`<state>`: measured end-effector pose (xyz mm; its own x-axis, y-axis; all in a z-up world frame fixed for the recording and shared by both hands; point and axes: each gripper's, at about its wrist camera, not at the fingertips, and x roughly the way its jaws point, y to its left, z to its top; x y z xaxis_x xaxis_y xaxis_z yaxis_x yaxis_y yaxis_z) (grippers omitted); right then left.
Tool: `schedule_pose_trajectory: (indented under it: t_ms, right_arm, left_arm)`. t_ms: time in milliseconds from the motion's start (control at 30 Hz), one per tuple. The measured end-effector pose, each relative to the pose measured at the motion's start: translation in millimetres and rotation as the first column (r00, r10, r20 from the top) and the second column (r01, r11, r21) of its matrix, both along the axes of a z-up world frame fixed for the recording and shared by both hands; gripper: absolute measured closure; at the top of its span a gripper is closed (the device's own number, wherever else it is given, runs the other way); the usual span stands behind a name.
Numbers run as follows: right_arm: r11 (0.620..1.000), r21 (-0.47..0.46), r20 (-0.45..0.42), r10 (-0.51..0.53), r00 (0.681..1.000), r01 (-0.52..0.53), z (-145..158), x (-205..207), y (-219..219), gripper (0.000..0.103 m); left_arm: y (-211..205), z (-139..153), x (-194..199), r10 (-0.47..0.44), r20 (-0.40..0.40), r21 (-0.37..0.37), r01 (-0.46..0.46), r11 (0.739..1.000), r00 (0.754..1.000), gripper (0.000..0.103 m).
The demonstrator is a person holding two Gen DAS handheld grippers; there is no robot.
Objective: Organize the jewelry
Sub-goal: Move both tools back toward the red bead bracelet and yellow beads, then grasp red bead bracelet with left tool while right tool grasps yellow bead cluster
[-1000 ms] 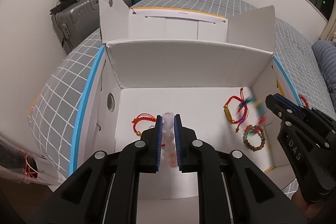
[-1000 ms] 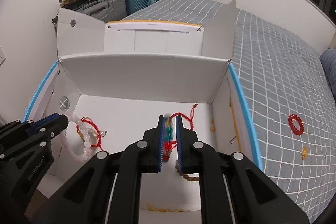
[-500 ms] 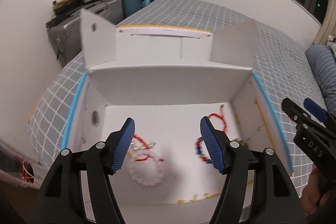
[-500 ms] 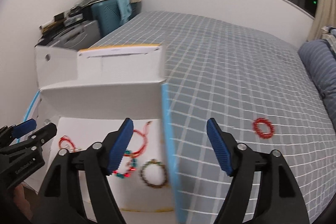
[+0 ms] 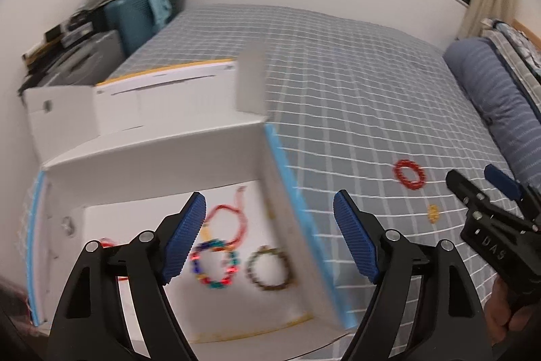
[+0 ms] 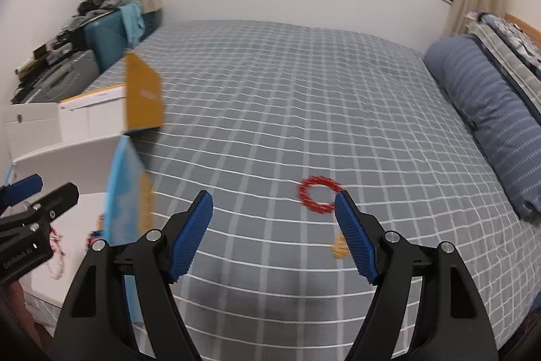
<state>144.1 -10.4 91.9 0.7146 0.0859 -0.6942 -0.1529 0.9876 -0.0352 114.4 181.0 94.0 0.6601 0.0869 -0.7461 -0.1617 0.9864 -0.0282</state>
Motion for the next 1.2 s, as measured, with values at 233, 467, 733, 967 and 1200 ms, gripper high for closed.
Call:
schedule_pose_trajectory:
  t_ms: [233,467,733,967,1200]
  right_arm:
    - [0.998,-0.032,-0.063,-0.063,0.996,0.061,-26,22,-51,0.031]
    - [0.996,-0.020,-0.147,-0.093,0.985,0.091,-59,50,-94,0.031]
    - [0.995,-0.018,-0.243,-0.102,0.965,0.100,-95,75,-108,0.028]
    - [0.997,0.016,-0.289,-0.064,0.955,0.071,-116,81,-107,0.028]
    - [0.998,0.039,-0.334,-0.035,0.942,0.050,-133,90,-102,0.033]
  left_arm:
    - [-61,-6,49,-0.082,-0.033,-0.027,0.081,0.996,0.996,0.026]
    - [-127,-22,103,-0.167,-0.066,0.008,0.167,0.986,0.984,0.017]
    - [-167,-85,159,-0.204,-0.156,0.038,0.212,0.977,0.967,0.012]
    - [-169,-123,181,-0.204,-0.182,-0.010,0.205,0.979,0.962,0.012]
    - [-170,-147,196,-0.222,-0.208,-0.026,0.221,0.975,0.953,0.012]
